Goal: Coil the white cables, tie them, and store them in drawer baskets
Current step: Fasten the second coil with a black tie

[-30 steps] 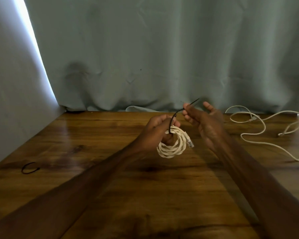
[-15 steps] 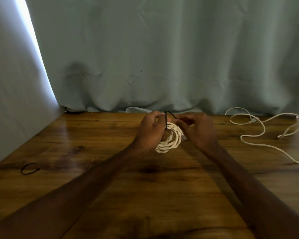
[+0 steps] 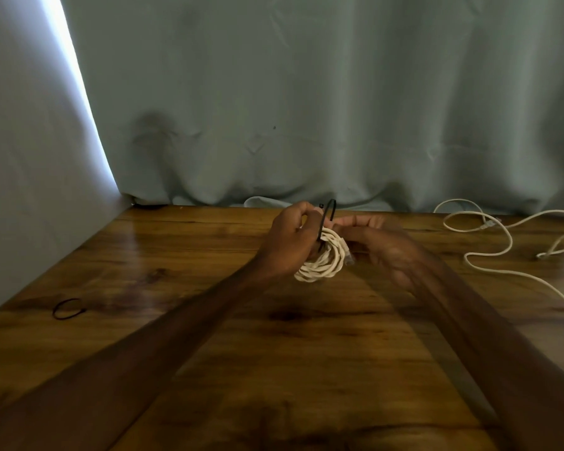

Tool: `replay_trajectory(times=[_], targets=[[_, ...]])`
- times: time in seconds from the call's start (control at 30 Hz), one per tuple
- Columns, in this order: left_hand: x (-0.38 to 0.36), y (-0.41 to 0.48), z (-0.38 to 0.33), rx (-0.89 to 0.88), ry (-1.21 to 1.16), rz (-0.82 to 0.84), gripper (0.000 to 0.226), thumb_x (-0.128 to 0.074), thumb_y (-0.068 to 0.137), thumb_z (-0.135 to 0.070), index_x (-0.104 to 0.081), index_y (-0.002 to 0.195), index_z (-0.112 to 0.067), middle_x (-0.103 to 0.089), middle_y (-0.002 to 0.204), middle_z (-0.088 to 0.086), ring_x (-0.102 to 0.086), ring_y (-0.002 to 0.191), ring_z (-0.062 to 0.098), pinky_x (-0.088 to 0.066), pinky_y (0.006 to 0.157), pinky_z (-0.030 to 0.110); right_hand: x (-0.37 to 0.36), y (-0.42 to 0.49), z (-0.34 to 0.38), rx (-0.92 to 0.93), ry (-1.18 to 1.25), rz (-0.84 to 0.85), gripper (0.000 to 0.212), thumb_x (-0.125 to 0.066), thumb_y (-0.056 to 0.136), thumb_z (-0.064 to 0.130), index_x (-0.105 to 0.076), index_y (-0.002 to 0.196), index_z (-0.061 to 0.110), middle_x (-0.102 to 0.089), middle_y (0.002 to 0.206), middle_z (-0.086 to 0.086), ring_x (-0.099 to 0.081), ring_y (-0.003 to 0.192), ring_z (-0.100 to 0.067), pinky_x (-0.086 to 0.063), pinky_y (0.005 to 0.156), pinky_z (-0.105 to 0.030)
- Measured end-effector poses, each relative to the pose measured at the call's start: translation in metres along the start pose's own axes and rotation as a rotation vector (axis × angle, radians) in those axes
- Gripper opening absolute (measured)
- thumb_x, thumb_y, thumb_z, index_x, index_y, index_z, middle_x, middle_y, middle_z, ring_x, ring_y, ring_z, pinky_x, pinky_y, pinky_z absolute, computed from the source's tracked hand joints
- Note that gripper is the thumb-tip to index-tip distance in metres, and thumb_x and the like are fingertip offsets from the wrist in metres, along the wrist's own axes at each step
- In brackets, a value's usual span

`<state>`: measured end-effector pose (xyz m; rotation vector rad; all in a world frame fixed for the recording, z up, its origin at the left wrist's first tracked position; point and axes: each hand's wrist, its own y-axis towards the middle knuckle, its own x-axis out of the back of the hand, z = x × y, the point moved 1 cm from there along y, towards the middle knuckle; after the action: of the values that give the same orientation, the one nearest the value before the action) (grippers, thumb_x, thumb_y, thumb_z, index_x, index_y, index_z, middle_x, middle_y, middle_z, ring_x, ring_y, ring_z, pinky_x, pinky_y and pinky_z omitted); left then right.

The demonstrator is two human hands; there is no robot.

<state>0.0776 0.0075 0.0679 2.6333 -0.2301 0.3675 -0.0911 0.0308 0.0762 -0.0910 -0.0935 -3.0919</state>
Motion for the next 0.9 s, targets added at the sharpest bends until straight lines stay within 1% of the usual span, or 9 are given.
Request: replay_trajectory(times=[0.1,0.23,0.43,0.57,0.63,0.7,0.77,0.83,0.9], targets=[[-0.002,-0.002,0.0,-0.088,0.051,-0.055,0.025,-0.047,0.106,-0.024,-0.066,0.096,-0.011,-0.072,0.083,-0.002,-0.069,0.075,0.01,-0.055,0.069,0.03,0.002,0.002,-0.002,-0.078,0.028,0.059,0.022,-0.072,0.091,0.017,-0.076,0.108,0.003,-0.077,0.087,-0.008,-0.07,0.07,-0.013,-0.055,0.057,-0.023],[-0.004,-0.006,0.0,-0.194,0.127,-0.14,0.02,-0.051,0.105,-0.019,-0.064,0.098,-0.007,-0.073,0.091,0.004,-0.067,0.087,0.01,-0.05,0.074,0.023,-0.002,0.0,0.001,-0.175,0.102,0.123,0.023,-0.066,0.091,0.016,-0.072,0.109,0.003,-0.075,0.098,-0.011,-0.07,0.083,-0.021,-0.06,0.083,-0.039],[-0.007,-0.007,0.002,-0.25,0.15,-0.193,0.019,-0.053,0.105,-0.022,-0.063,0.098,-0.008,-0.071,0.081,0.0,-0.065,0.068,0.007,-0.049,0.063,0.024,-0.009,0.001,0.002,-0.156,0.04,0.141,0.022,-0.055,0.094,0.021,-0.071,0.106,0.01,-0.071,0.103,-0.012,-0.067,0.094,-0.026,-0.058,0.093,-0.048],[-0.007,-0.003,0.004,-0.205,0.142,-0.265,0.019,-0.054,0.105,-0.024,-0.065,0.098,-0.01,-0.074,0.085,0.0,-0.068,0.072,0.01,-0.053,0.066,0.029,-0.01,-0.004,0.006,-0.076,-0.003,0.219,0.027,-0.05,0.097,0.022,-0.075,0.099,0.014,-0.075,0.098,-0.008,-0.071,0.091,-0.022,-0.06,0.084,-0.043],[-0.006,0.0,0.009,-0.161,0.108,-0.272,0.02,-0.054,0.103,-0.028,-0.065,0.096,-0.013,-0.074,0.084,0.0,-0.069,0.072,0.013,-0.056,0.068,0.036,-0.008,-0.004,0.007,-0.063,0.012,0.28,0.029,-0.049,0.096,0.017,-0.077,0.094,0.012,-0.075,0.101,-0.011,-0.071,0.094,-0.025,-0.06,0.087,-0.047],[-0.003,0.004,0.013,-0.104,0.05,-0.265,0.024,-0.053,0.1,-0.034,-0.065,0.095,-0.015,-0.071,0.078,-0.002,-0.067,0.067,0.015,-0.054,0.063,0.038,-0.004,-0.003,0.005,-0.072,0.039,0.372,0.025,-0.055,0.091,0.009,-0.071,0.108,0.001,-0.072,0.111,-0.018,-0.069,0.104,-0.031,-0.058,0.094,-0.053],[-0.001,0.007,0.015,-0.043,-0.002,-0.265,0.023,-0.053,0.1,-0.031,-0.066,0.094,-0.014,-0.068,0.073,-0.004,-0.062,0.06,0.012,-0.047,0.058,0.031,-0.005,-0.003,0.002,-0.041,-0.045,0.427,0.039,-0.063,0.084,-0.005,-0.062,0.123,-0.006,-0.07,0.118,-0.023,-0.069,0.107,-0.031,-0.059,0.094,-0.048],[0.0,0.009,0.017,0.0,-0.025,-0.267,0.02,-0.054,0.101,-0.026,-0.067,0.092,-0.012,-0.065,0.069,-0.003,-0.06,0.055,0.011,-0.044,0.052,0.026,-0.011,-0.003,-0.002,0.055,-0.226,0.38,0.046,-0.07,0.081,-0.015,-0.064,0.124,0.0,-0.073,0.118,-0.021,-0.071,0.106,-0.03,-0.06,0.091,-0.042],[0.001,0.009,0.016,0.02,-0.053,-0.258,0.02,-0.054,0.102,-0.023,-0.067,0.093,-0.011,-0.063,0.065,-0.002,-0.059,0.052,0.011,-0.044,0.046,0.026,-0.015,-0.003,-0.003,0.122,-0.306,0.328,0.047,-0.077,0.078,-0.012,-0.068,0.12,0.007,-0.076,0.113,-0.013,-0.073,0.106,-0.027,-0.059,0.093,-0.04]])
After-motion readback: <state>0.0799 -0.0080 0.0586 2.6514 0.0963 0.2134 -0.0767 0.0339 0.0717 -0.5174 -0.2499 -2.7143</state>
